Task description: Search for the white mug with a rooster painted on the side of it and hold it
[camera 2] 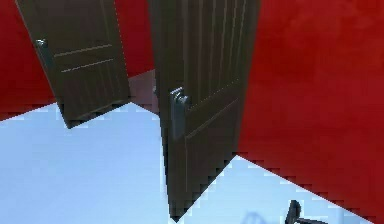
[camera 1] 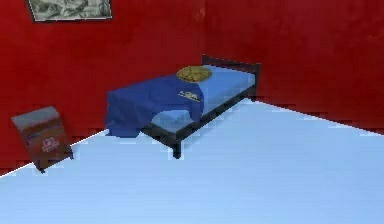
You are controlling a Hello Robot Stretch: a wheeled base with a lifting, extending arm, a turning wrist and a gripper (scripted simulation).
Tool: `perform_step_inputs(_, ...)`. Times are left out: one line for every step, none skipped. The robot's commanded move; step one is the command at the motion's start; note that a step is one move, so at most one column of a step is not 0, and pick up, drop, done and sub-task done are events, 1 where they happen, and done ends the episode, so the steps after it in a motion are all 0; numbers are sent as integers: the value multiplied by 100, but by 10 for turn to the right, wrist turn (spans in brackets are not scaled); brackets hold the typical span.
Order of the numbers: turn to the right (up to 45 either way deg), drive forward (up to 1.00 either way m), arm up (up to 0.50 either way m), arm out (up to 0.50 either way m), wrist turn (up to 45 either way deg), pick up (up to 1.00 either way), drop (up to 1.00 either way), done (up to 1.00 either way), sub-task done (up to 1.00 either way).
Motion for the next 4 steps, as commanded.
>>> perform_step_inputs(0, 15, 0, 0, 0, 0, 0, 0, 0)
perform_step_inputs(-450, 0, 0, 0, 0, 0, 0, 0, 0)
perform_step_inputs(-300, 0, 0, 0, 0, 0, 0, 0, 0)
perform_step_inputs(-30, 0, 0, 0, 0, 0, 0, 0, 0)
